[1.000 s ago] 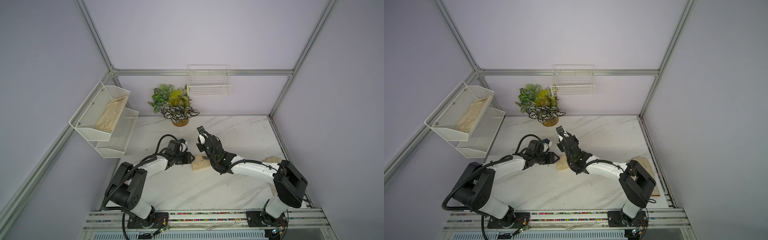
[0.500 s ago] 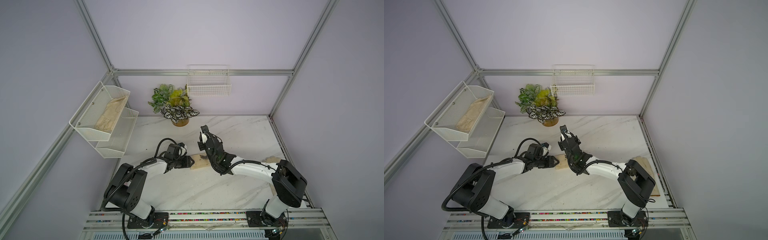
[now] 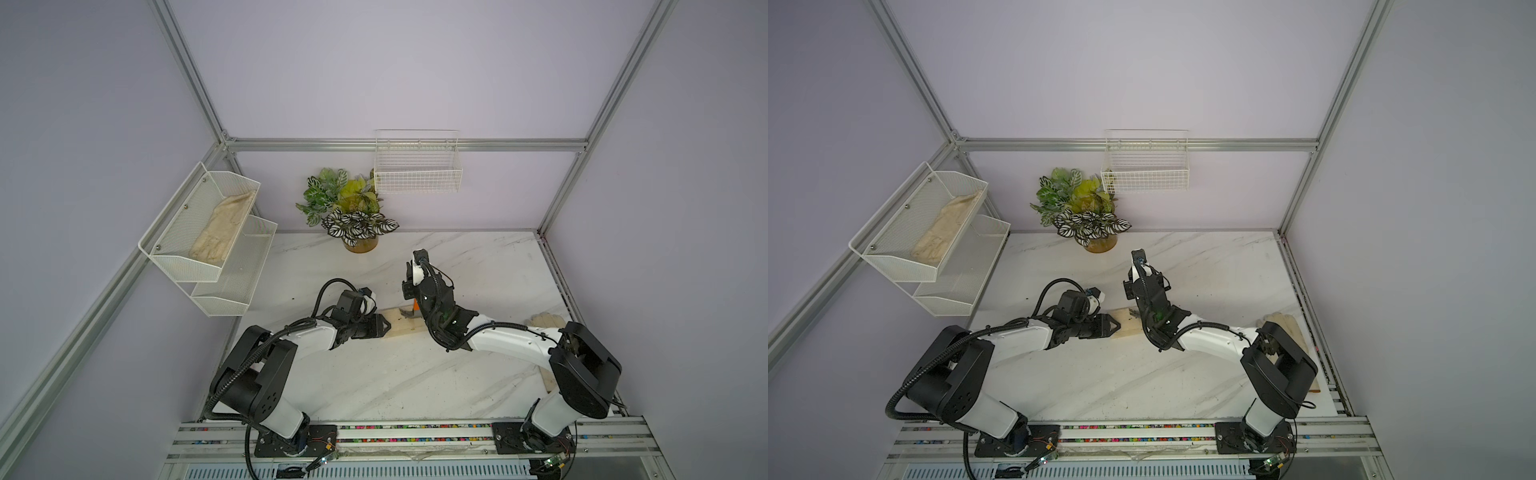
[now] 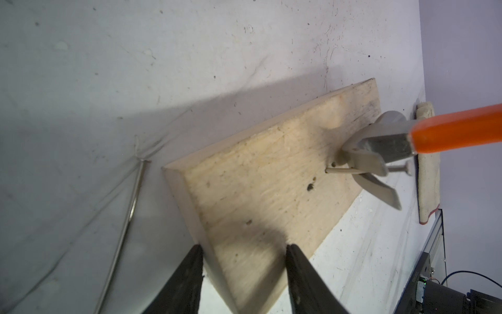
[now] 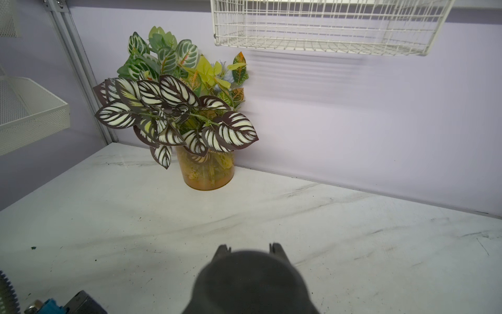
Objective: Use a claw hammer to pull out a nail
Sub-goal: Remove the nail from the mounting plate.
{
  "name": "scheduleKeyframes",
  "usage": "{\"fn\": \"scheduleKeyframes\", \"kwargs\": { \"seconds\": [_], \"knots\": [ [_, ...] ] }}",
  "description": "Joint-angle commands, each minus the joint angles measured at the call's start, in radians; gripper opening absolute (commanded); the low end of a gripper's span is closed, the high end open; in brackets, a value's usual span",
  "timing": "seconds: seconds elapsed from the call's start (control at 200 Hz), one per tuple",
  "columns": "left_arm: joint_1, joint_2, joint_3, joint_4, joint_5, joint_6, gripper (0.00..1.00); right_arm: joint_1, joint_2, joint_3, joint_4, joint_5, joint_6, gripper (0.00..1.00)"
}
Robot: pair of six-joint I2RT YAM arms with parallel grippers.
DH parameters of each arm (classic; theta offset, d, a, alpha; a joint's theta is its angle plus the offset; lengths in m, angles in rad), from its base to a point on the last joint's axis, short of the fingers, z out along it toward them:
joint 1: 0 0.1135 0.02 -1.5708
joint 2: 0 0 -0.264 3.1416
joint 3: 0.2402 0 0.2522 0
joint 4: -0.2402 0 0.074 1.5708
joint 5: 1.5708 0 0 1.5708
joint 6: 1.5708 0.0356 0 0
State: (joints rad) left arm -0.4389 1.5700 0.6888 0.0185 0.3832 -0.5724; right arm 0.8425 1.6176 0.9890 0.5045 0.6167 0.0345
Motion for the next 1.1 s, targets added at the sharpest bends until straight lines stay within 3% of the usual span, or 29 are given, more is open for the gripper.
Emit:
{"fn": "scheduleKeyframes", "kwargs": {
  "seconds": [0.0, 1.095],
  "knots": [
    [-0.007, 0.043, -0.017, 0.039, 0.006, -0.013, 0.48, -0.021, -0.044, -0.028, 0.05, -0.053, 0.115, 0.0],
    [-0.001, 0.117, -0.017, 0.069, 0.034, -0.015, 0.42, -0.176, -0.124, -0.225, 0.185, -0.161, 0.368, 0.0]
  ]
}}
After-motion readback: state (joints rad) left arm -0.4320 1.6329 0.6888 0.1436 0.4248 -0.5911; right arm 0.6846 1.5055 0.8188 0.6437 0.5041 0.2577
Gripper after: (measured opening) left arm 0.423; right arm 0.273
